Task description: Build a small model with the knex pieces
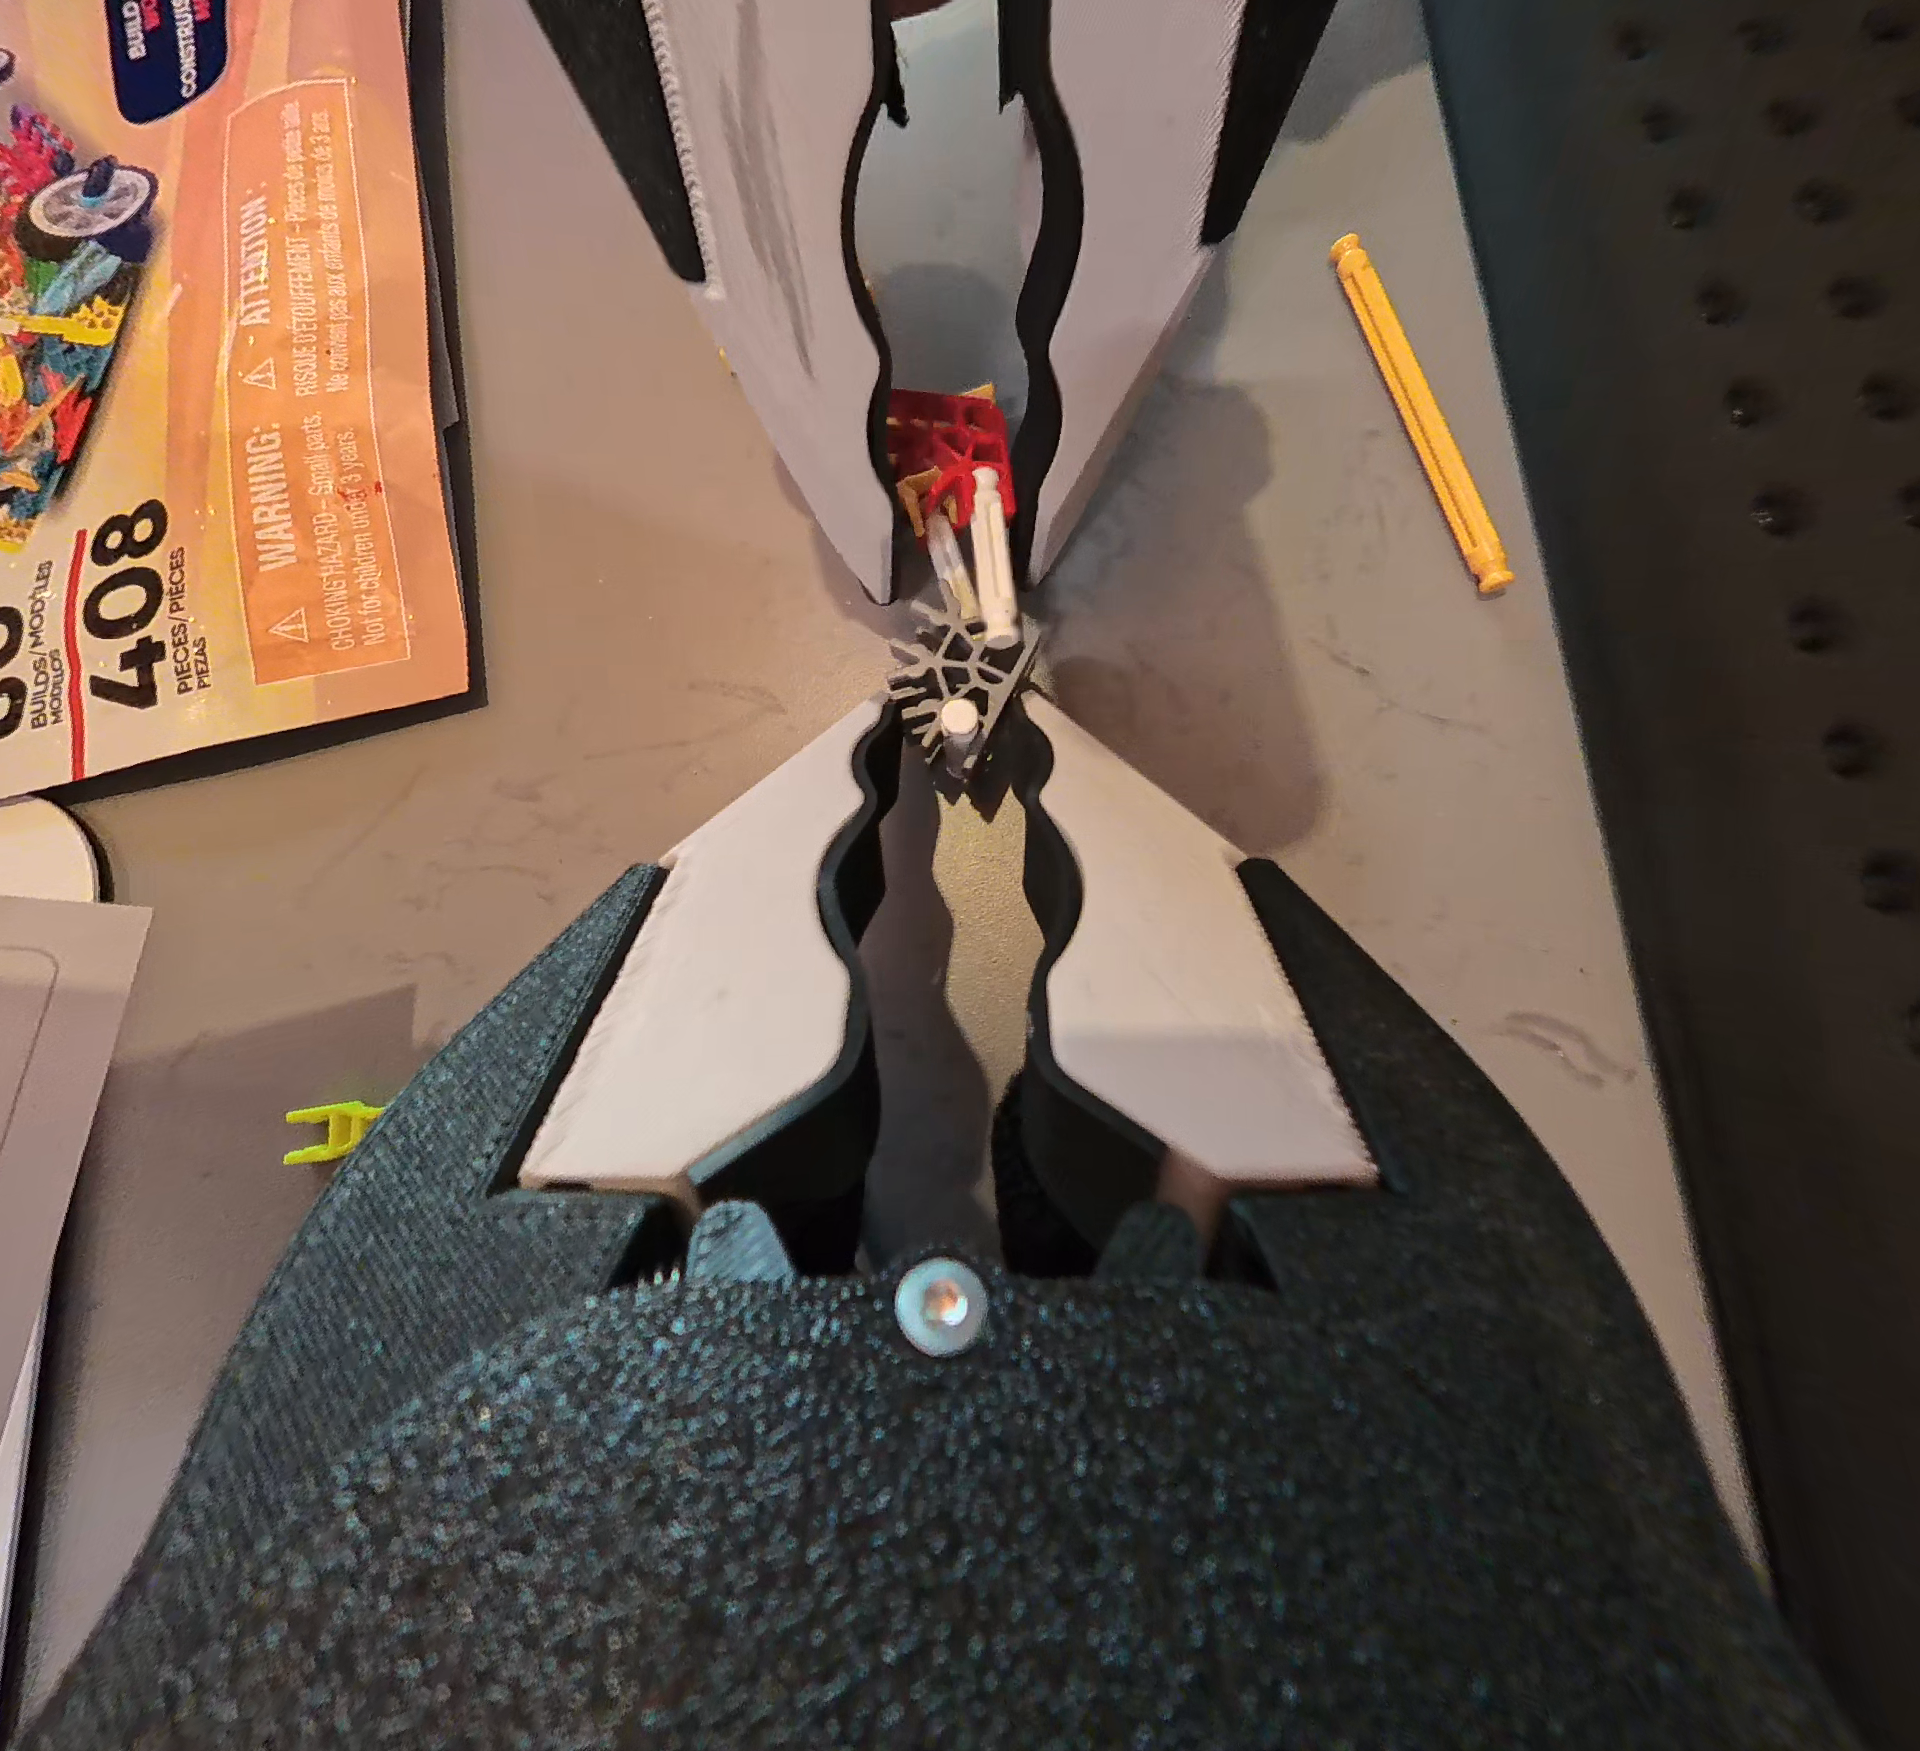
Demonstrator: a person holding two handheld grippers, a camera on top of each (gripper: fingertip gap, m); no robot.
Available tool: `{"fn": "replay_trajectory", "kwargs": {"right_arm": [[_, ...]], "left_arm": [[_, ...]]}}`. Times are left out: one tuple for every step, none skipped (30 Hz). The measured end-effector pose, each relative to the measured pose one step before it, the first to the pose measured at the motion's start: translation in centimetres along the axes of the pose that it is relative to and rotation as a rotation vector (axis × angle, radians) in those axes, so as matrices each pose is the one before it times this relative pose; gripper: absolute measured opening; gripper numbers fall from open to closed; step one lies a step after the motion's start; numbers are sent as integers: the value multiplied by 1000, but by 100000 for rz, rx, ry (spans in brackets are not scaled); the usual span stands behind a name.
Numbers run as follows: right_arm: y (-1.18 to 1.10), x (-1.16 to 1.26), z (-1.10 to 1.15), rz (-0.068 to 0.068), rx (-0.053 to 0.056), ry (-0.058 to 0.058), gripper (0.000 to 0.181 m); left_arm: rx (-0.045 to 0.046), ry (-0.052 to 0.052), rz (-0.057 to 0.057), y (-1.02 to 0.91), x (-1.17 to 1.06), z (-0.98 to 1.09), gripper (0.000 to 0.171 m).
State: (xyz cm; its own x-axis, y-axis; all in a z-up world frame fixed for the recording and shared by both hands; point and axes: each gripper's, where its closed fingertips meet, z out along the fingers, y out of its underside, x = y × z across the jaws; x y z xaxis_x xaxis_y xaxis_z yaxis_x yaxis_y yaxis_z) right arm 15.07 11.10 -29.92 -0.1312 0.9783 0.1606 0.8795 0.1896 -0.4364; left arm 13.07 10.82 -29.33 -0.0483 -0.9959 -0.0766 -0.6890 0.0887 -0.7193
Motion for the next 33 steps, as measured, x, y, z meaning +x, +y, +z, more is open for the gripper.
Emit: {"fn": "replay_trajectory", "kwargs": {"right_arm": [[49,-118,-49,-293,-291,-483,23],[47,-106,-42,-193,-359,-575,23],[19,-45,3,-78,-346,-458,24],[40,-141,31,122,-283,-1286,27],[11,-159,28,378,-24,-1577,32],[-14,-39,-26,458,161,-705,34],[-11,66,-87,302,136,171,34],[-32,140,-169,351,319,922,37],[-30,76,-257,411,574,932,38],[-11,90,-322,305,672,1410,38],[42,95,-383,505,655,1906,38],[79,101,-410,970,746,2235,40],[130,137,-430,1470,725,2628,41],[174,233,-446,1836,908,3215,41],[232,221,-405,2511,906,3050,41],[286,112,-348,2697,707,2332,41],[379,96,-291,2640,508,2202,41],[400,70,-186,2957,452,1725,41],[316,-38,-80,2899,728,799,41],[139,-164,16,2120,1443,18,40],[89,-254,101,1736,1394,-676,40],[188,-138,163,1339,371,-184,37],[269,39,194,732,-525,793,32],[267,54,198,488,-923,645,31],[139,-69,164,79,-329,-198,31],[-32,-52,87,-40,514,-162,31],[-119,-133,48,214,807,-855,31],[-170,-138,29,45,954,-946,32],[-180,22,50,46,883,-185,32],[-84,75,78,263,317,-251,36],[-41,-44,120,-232,-67,-857,40],[-28,26,136,-926,-288,10,40],[23,56,121,-860,-730,358,40]], "left_arm": [[36,204,174,-6,27,16,20],[2,157,225,-16,25,14,20],[-7,116,111,-7,28,21,19],[14,-49,215,-18,-3,15,19],[-8,-35,103,-13,-3,28,19],[-31,102,-73,-1,-1,5,19],[-50,1,-37,2,-18,-10,19],[-3,-121,96,8,-23,7,19],[-2,-153,103,-2,-9,0,19],[-135,-251,92,9,-12,-3,19],[-302,-569,254,17,-59,-1,19],[-322,-733,345,18,-68,11,19],[-357,-472,263,16,-26,16,19],[-428,-309,216,26,1,39,20],[-398,-251,364,19,19,40,20],[-211,-90,232,-7,39,25,20],[-122,124,237,-20,78,16,20],[-155,-135,278,-15,29,14,20],[-129,-190,175,-9,10,24,20],[-30,-5,-15,-14,30,25,20],[-14,94,54,-22,28,19,20],[-86,-112,84,8,9,7,20],[-71,-93,-8,-5,-4,-5,20],[-25,-84,110,0,10,-3,20],[-49,-151,169,3,-3,-5,20],[-68,-115,81,6,9,8,20],[-2,-39,36,-9,11,6,20],[-9,-31,49,-6,-8,21,20],[11,39,-25,-6,-13,9,20],[61,71,-28,0,3,12,20],[-73,38,-48,34,-7,17,20],[-357,105,37,79,9,32,20],[-399,-81,215,87,1,35,20]]}}
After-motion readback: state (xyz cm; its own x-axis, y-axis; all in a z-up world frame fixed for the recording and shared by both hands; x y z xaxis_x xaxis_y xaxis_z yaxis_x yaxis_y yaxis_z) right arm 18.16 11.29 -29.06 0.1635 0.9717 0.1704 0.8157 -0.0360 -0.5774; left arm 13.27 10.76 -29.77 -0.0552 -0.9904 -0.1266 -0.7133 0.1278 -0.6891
